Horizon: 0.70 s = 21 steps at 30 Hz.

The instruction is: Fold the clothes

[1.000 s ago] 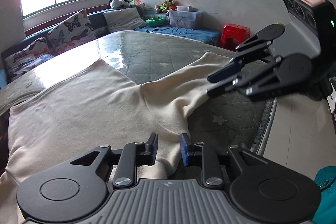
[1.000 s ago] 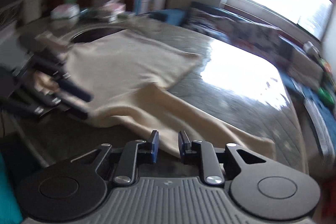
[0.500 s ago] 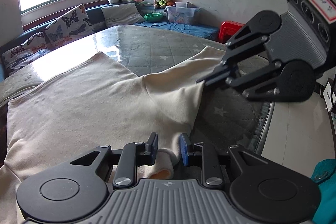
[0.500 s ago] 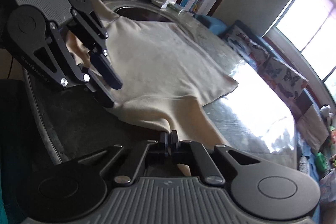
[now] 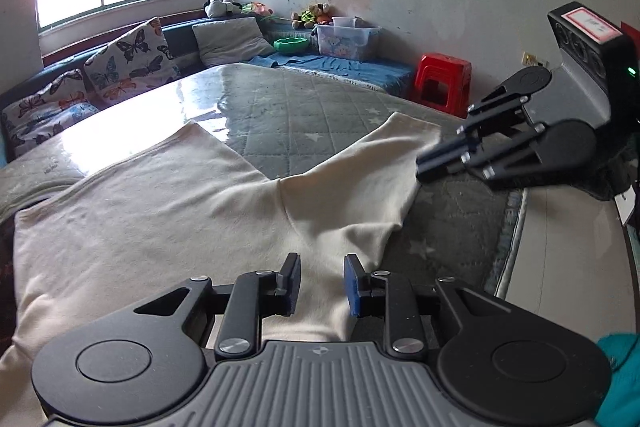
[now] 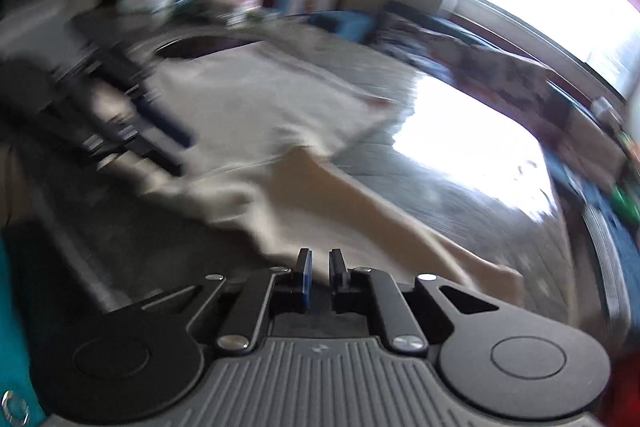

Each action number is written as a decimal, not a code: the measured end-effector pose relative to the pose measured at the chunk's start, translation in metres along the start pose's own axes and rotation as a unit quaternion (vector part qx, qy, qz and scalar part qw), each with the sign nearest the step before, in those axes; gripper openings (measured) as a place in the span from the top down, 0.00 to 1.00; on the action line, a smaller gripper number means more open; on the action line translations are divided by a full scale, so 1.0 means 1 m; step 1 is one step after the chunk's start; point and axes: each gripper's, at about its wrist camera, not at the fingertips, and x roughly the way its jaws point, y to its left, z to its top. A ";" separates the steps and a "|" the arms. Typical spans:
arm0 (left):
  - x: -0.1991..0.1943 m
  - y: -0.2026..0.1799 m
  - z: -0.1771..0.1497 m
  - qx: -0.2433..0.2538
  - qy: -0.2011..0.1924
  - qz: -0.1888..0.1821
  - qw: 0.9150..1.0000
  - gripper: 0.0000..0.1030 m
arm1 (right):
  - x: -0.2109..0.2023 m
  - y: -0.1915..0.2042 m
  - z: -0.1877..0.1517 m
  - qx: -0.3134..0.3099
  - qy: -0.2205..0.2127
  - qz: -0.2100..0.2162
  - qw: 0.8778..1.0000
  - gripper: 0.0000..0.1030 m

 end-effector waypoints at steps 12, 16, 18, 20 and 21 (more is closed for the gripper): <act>0.011 -0.008 -0.006 -0.021 0.007 -0.014 1.000 0.75 | 0.033 -0.097 -0.028 0.192 0.028 -0.123 0.973 0.85; -0.003 -0.001 -0.009 -0.039 -0.004 0.000 0.999 0.75 | 0.034 -0.093 -0.017 0.194 0.005 -0.101 0.976 0.79; -0.013 0.006 -0.012 -0.050 -0.009 0.020 0.999 0.74 | 0.043 -0.091 -0.012 0.195 0.011 -0.091 0.977 0.78; -0.027 0.018 -0.017 -0.064 -0.015 0.048 0.997 0.74 | 0.047 -0.091 -0.009 0.196 0.015 -0.101 0.975 0.74; -0.034 0.027 -0.019 -0.075 -0.018 0.066 0.995 0.74 | 0.049 -0.091 -0.007 0.197 0.017 -0.106 0.975 0.72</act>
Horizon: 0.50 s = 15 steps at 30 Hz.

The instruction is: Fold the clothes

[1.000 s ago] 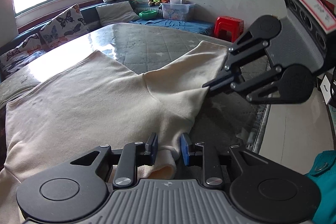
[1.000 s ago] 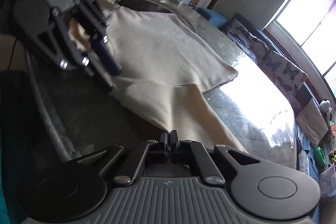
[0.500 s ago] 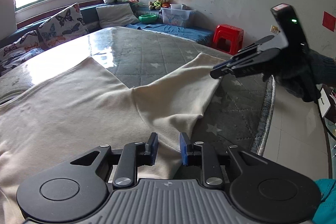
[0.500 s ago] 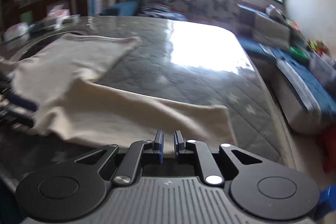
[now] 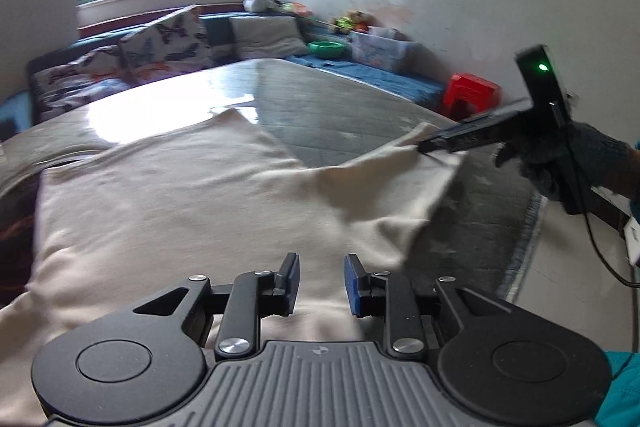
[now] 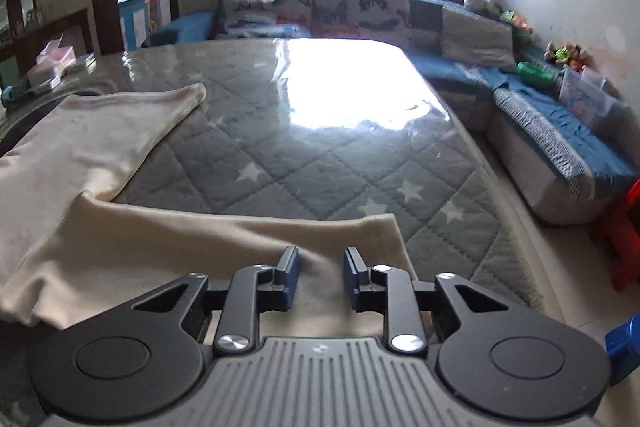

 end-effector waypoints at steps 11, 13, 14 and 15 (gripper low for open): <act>-0.072 0.125 -0.039 -0.168 -0.006 0.286 0.943 0.64 | -0.020 0.083 0.026 -0.118 -0.029 0.075 0.990 0.66; -0.087 0.144 -0.049 -0.202 -0.009 0.331 0.922 0.61 | -0.024 0.112 0.031 -0.154 -0.036 0.114 0.981 0.64; -0.094 0.152 -0.053 -0.218 -0.011 0.352 0.910 0.61 | -0.024 0.128 0.033 -0.171 -0.037 0.135 0.975 0.64; -0.101 0.160 -0.058 -0.233 -0.013 0.371 0.899 0.59 | -0.024 0.143 0.035 -0.187 -0.038 0.155 0.969 0.63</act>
